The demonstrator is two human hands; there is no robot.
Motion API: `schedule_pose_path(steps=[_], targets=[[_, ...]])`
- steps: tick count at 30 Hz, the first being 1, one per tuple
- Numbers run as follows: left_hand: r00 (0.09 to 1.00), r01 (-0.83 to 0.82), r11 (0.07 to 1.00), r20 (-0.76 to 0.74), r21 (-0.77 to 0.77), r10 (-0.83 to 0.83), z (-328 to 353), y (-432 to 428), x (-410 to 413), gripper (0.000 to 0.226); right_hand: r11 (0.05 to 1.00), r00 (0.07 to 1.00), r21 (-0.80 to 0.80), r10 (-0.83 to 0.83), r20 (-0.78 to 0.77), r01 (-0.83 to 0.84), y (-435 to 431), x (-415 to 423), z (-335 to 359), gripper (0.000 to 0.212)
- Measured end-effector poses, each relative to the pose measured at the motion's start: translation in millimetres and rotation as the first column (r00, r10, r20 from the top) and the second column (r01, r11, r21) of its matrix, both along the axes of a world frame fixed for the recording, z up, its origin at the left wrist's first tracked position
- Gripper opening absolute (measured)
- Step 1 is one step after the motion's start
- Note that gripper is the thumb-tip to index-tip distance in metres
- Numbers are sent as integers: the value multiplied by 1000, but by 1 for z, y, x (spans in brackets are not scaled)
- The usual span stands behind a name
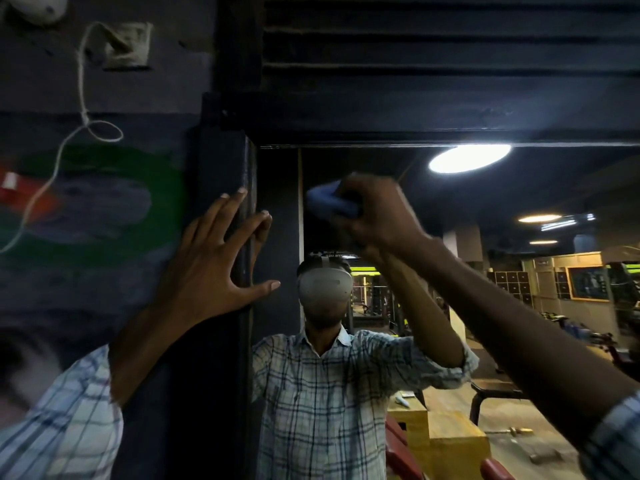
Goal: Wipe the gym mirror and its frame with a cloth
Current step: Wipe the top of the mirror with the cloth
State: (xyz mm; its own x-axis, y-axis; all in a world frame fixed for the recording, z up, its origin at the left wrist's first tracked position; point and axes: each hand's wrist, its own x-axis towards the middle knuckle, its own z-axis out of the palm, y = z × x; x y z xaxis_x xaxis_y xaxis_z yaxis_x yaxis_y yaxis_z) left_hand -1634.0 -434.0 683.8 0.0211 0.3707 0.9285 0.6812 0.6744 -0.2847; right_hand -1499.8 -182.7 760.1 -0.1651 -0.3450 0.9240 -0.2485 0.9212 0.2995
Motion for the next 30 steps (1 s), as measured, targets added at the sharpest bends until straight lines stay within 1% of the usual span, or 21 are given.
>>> schedule_pose_path(steps=[2,4,5,6,8,9,10,11,14,15,16,18,19,20,21,24,25,26,27,29,30], targets=[[1000,9,1000,13,-4,-9,-2,-9,-2,112,982,981,-187,-7,-194,-30,6,4,21,31],[1000,11,1000,26,-11,-11,-5,-18,-4,114,941,959,-330,-18,-284,-80,1,-2,26,26],[1000,15,1000,26,-15,-14,-6,-23,-6,115,942,964,-330,-29,-263,-62,-11,-7,22,22],[999,20,1000,31,-21,-20,-7,-27,-7,116,962,977,-268,-14,-214,-45,-23,-14,15,22],[998,35,999,59,-24,-34,-10,-34,-9,121,996,999,-88,12,-50,-16,-45,-26,3,19],[997,37,999,69,-25,-35,-11,-37,-9,123,999,1000,-44,18,9,-18,-51,-26,3,17],[997,32,999,70,-32,-30,-13,-39,-10,124,998,999,-50,42,25,-41,-50,-28,11,16],[998,28,999,64,-45,-25,-14,-41,-12,124,996,999,-82,46,-8,-47,-52,-27,19,18],[998,34,996,59,-88,-29,-16,-46,-16,123,960,976,-276,-25,-215,-36,-54,-31,39,23],[998,34,994,59,-102,-28,-16,-47,-17,123,947,971,-318,-37,-237,-42,-60,-35,39,23],[998,33,993,55,-111,-27,-17,-48,-18,123,953,976,-299,-18,-217,-49,-70,-39,35,24],[998,32,992,53,-125,-25,-17,-50,-21,123,990,997,-135,36,-69,-45,-86,-52,26,27],[998,32,991,55,-130,-25,-17,-51,-22,124,998,1000,-57,29,-1,-29,-90,-54,23,25],[998,32,991,54,-134,-25,-17,-52,-23,124,999,1000,-29,20,22,-20,-89,-54,25,21],[998,33,990,52,-138,-26,-17,-53,-24,124,999,1000,-52,15,0,-15,-87,-52,29,19],[998,43,989,50,-144,-36,-19,-56,-26,123,966,976,-245,21,-217,-75,-82,-48,33,17],[998,47,989,51,-143,-40,-20,-57,-27,122,963,973,-252,35,-229,-94,-85,-48,25,16],[998,49,989,54,-143,-42,-21,-57,-27,122,973,982,-210,55,-182,-94,-90,-51,14,16],[997,50,989,57,-143,-42,-22,-57,-28,122,989,994,-129,67,-82,-77,-94,-54,1,17],[997,48,989,59,-141,-40,-23,-58,-29,122,999,994,40,21,111,-25,-93,-55,-21,19],[998,47,989,56,-142,-39,-24,-59,-29,122,998,991,59,-7,132,-1,-86,-52,-23,19]])
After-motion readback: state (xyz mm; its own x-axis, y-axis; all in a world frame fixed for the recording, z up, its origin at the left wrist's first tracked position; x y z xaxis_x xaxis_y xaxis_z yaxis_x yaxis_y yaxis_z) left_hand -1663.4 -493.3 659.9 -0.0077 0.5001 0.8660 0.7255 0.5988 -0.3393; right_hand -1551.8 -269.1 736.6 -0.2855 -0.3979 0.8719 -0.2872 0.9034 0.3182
